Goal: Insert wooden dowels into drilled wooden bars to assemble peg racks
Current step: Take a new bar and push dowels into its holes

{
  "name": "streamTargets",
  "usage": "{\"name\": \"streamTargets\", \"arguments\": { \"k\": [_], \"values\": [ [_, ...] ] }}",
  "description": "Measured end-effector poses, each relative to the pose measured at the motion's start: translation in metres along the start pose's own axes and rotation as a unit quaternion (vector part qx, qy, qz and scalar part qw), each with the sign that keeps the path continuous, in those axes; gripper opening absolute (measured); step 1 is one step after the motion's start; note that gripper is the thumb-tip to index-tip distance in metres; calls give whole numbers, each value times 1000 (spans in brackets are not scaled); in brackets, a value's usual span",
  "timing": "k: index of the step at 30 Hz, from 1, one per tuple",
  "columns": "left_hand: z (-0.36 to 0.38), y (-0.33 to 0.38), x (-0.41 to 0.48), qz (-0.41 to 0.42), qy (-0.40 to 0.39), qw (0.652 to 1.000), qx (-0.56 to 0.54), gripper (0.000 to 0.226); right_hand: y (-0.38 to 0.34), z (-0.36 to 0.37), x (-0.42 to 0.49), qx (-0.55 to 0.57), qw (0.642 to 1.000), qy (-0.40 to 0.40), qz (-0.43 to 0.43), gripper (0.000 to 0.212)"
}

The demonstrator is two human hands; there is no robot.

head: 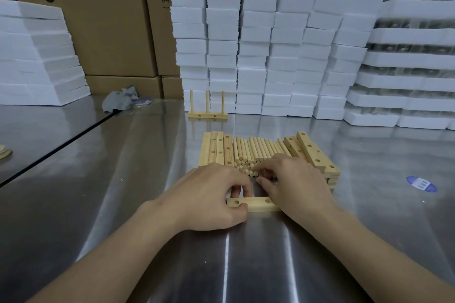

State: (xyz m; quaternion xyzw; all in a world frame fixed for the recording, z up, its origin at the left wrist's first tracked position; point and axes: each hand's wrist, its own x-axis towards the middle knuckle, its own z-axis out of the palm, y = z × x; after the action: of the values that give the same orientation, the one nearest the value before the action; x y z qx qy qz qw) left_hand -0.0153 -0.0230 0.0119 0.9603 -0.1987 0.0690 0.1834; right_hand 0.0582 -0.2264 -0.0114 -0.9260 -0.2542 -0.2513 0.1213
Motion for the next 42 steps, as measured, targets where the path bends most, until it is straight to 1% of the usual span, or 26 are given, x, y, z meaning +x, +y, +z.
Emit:
{"name": "streamTargets", "arguments": {
  "k": [8, 11, 14, 16, 20, 24, 28, 31, 33, 38, 42],
  "values": [
    [1, -1, 0, -1, 1, 1000, 1, 25, -1, -2, 0, 23, 999, -22, 17, 26],
    [1, -1, 0, 0, 1, 1000, 0, 28, -2, -2, 0, 34, 999, -21, 21, 21],
    [1, -1, 0, 1, 4, 1000, 1, 26, -3, -3, -1, 43, 999, -19, 24, 9],
    [1, -1, 0, 0, 5, 1000, 2, 25, -3, -3, -1, 50, 998, -18, 31, 6],
    [2, -1, 0, -1, 6, 1000, -1, 24, -3, -3, -1, 56, 997, -27, 40, 12],
    [2, -1, 0, 0, 7, 1000, 1, 23, -3, -4, -1, 43, 997, -20, 53, 9],
    [2, 0, 1, 1, 5, 1000, 4, 23, -3, -1, -1, 20, 997, -16, 75, 23],
    [2, 1, 1, -1, 5, 1000, 4, 22, -3, 0, 0, 11, 995, -23, 93, 29],
    [1, 1, 1, 0, 5, 1000, 5, 22, -4, 1, 1, 5, 995, -25, 97, 29],
    [1, 0, 0, 0, -2, 1000, 8, 20, -8, -1, 1, -4, 995, -27, 92, 21],
    [0, -1, 0, -4, -1, 1000, 9, 22, -11, -4, 0, -6, 995, -26, 95, 22]
  ]
}}
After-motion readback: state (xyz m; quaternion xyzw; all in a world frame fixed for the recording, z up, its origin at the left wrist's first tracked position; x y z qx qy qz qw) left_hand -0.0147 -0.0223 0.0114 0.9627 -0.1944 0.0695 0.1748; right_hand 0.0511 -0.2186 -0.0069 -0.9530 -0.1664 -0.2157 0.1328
